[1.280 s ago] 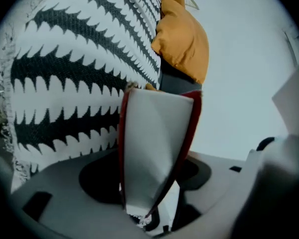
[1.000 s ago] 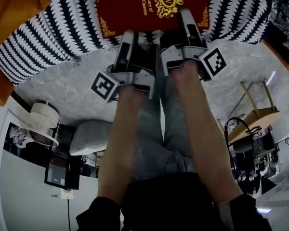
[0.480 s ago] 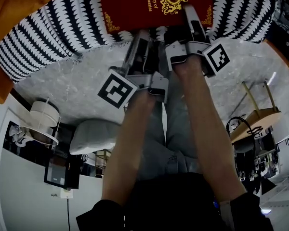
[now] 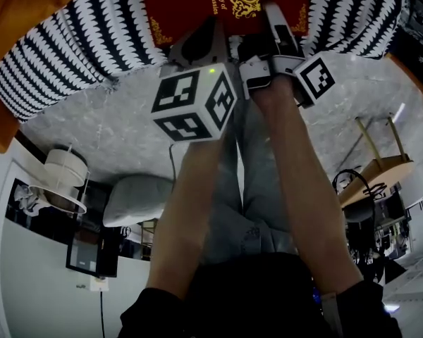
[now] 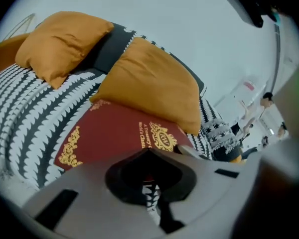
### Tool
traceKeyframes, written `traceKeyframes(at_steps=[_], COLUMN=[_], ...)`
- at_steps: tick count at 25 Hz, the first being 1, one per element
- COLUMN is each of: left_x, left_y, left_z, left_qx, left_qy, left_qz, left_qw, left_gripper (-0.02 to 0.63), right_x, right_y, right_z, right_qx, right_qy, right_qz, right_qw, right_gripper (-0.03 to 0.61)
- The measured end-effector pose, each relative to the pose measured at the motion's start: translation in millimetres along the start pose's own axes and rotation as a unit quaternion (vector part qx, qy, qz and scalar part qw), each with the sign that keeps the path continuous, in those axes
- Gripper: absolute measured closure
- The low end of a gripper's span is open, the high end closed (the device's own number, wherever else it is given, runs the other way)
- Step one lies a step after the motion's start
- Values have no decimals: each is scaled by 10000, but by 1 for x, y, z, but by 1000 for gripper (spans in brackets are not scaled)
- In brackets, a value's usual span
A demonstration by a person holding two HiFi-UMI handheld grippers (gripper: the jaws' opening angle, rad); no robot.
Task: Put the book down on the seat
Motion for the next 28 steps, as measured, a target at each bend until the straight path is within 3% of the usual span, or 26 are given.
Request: traceKeyframes(at_steps=[6, 11, 20, 24, 28], left_x=[-28, -29, -34, -30, -22], left_y=[26, 28, 23, 26, 23], left_z=[-8, -21, -35, -41, -43], left_qx=[-310, -309, -347, -346, -345], left_qy=[106, 82, -347, -356, -241], left_qz=[57, 66, -70, -64, -88], left_qw=[9994, 9995, 9988, 9987, 9991], left_gripper=[600, 600, 601, 601, 601], right_x=[24, 31, 34, 28, 4], right_y=[22, 15, -26, -57, -62], right_z=[-6, -6, -12, 0, -6], right_qx=[-125, -371, -407, -323, -776], right_qy=[-13, 39, 157, -277, -1478], right_qz=[-297, -408, -619, -783, -842], right_qw=[9995, 9985, 9971, 9960, 9824], right_gripper=[271, 244, 243, 352, 445])
Point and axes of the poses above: the fingertips, and each gripper's own axes: y forward along the fingers, x to its right, z out of its top, the point moved 4 cm from there along -y, backward along the fingers, and after that the axes turned 12 degrees about y, right-handed, at the moved point
